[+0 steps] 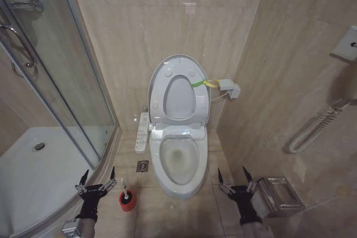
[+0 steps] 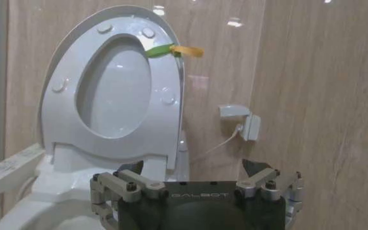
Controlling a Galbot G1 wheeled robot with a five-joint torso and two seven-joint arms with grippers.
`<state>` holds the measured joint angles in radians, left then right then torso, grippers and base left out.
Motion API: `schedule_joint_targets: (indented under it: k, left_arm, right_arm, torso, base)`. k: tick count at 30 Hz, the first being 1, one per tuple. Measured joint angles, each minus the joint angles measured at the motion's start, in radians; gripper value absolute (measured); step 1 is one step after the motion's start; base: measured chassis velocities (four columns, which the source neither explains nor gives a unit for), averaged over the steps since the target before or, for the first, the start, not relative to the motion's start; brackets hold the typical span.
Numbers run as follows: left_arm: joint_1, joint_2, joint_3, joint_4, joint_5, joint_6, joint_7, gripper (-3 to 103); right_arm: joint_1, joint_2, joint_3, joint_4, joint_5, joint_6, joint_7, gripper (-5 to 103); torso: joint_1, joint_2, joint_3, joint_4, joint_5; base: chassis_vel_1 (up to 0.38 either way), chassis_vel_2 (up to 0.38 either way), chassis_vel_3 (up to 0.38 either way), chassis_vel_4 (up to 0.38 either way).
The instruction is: Open the toilet lid, clean the toilet bowl with a toilet brush, close the toilet lid, and flush.
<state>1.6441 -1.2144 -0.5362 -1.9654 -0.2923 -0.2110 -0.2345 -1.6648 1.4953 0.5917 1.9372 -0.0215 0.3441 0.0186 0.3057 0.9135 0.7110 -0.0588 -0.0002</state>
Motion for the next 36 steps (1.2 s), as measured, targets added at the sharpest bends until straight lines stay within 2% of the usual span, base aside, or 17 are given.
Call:
schedule_joint_targets:
  k: [6,13,20,29,33,36]
  left_arm:
    - [0.0,0.0,0.0,0.0,0.0,0.0,0.0,100]
    - [0.0,0.0,0.0,0.0,0.0,0.0,0.0,100]
    - [0.0,0.0,0.0,0.0,0.0,0.0,0.0,100]
    - [0.0,0.0,0.0,0.0,0.0,0.0,0.0,100]
    - [0.0,0.0,0.0,0.0,0.0,0.0,0.0,100]
    - [0.0,0.0,0.0,0.0,0.0,0.0,0.0,100]
  right_arm:
    - [0.024,-0.024,-0.018,-0.009,0.01,-0.006,0.007,100]
    - [0.102,-0.053,-0.019,-0.035,0.041,0.02,-0.014,100]
    - [0.137,-0.063,-0.019,-0.051,0.069,0.007,-0.03,100]
    - [0.156,-0.067,-0.022,-0.052,0.071,-0.019,-0.004,100]
    - [0.155,-0.068,-0.021,-0.052,0.081,-0.019,-0.018,100]
    - [0.155,-0.066,-0.017,-0.053,0.095,-0.016,-0.057,100]
  torso:
    - [0.0,0.0,0.0,0.0,0.0001]
    - [0.0,0.0,0.0,0.0004,0.0003]
    - [0.0,0.0,0.0,0.0001,0.0003]
    - [0.0,0.0,0.0,0.0001,0.0003]
    - [0.0,0.0,0.0,0.0001,0.0002]
    - [0.0,0.0,0.0,0.0001,0.0002]
  base:
    - [0.0,0.0,0.0,0.0]
    - [0.0,0.0,0.0,0.0]
    - [0.0,0.0,0.0,0.0]
    - [0.0,0.0,0.0,0.0]
    - [0.0,0.0,0.0,0.0]
    - [0.0,0.0,0.0,0.0]
